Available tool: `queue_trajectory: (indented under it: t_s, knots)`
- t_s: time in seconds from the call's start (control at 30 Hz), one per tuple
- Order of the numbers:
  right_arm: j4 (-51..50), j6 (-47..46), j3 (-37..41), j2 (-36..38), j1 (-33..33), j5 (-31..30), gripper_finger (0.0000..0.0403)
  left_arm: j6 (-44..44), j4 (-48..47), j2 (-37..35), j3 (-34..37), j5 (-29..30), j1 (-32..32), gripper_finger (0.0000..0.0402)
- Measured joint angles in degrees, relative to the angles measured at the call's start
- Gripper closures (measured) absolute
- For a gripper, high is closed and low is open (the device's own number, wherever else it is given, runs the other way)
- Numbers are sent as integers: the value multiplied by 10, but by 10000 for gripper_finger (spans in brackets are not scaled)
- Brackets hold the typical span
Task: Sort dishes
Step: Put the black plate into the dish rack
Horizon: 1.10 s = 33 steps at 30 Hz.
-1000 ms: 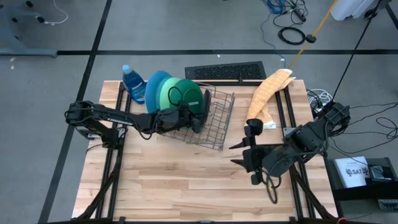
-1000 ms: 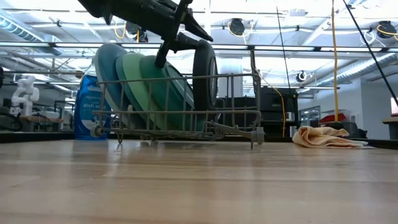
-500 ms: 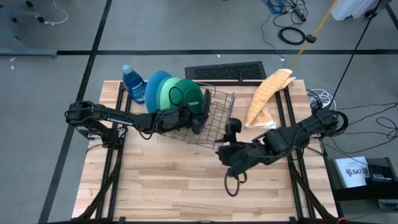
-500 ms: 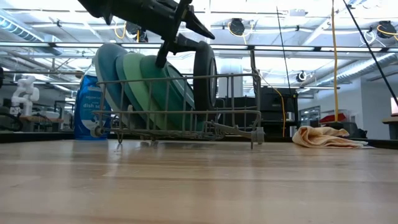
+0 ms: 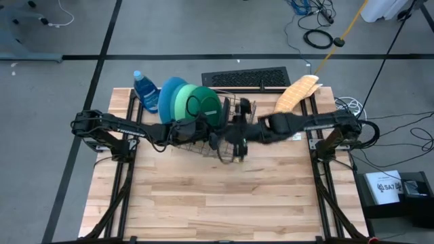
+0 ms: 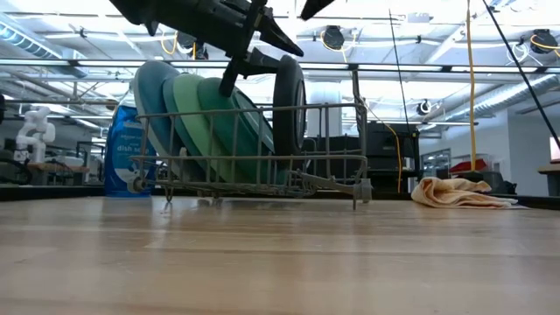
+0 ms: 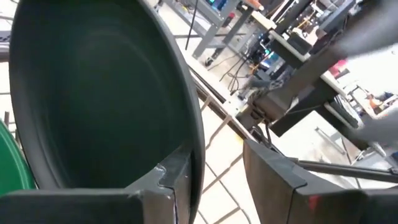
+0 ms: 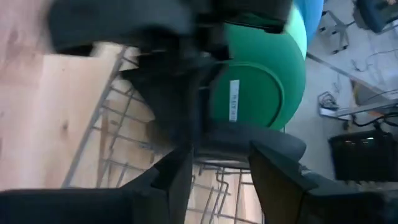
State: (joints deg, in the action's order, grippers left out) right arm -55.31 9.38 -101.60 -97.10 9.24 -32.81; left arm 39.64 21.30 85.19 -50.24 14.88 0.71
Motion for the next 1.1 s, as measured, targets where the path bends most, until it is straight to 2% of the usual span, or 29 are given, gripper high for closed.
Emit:
queue_trajectory:
  t_s: [0.3, 0.4, 0.63, 0.93, 1.1]
  knots:
    - [106, 66, 0, 0, -113, 103, 302, 0, -14, 0, 0, -1, -2, 267]
    - [106, 73, 0, -8, -136, 133, 330, 0, -14, 0, 0, 0, -2, 267]
    - [106, 78, -1, -54, -168, 160, 397, -17, -16, -6, 0, 18, -2, 267]
    - [135, 83, -2, -78, -182, 170, 401, -41, -92, -45, 1, 46, -6, 267]
    - [136, 80, -1, -78, -191, 180, 402, -58, -101, -60, 1, 57, -14, 267]
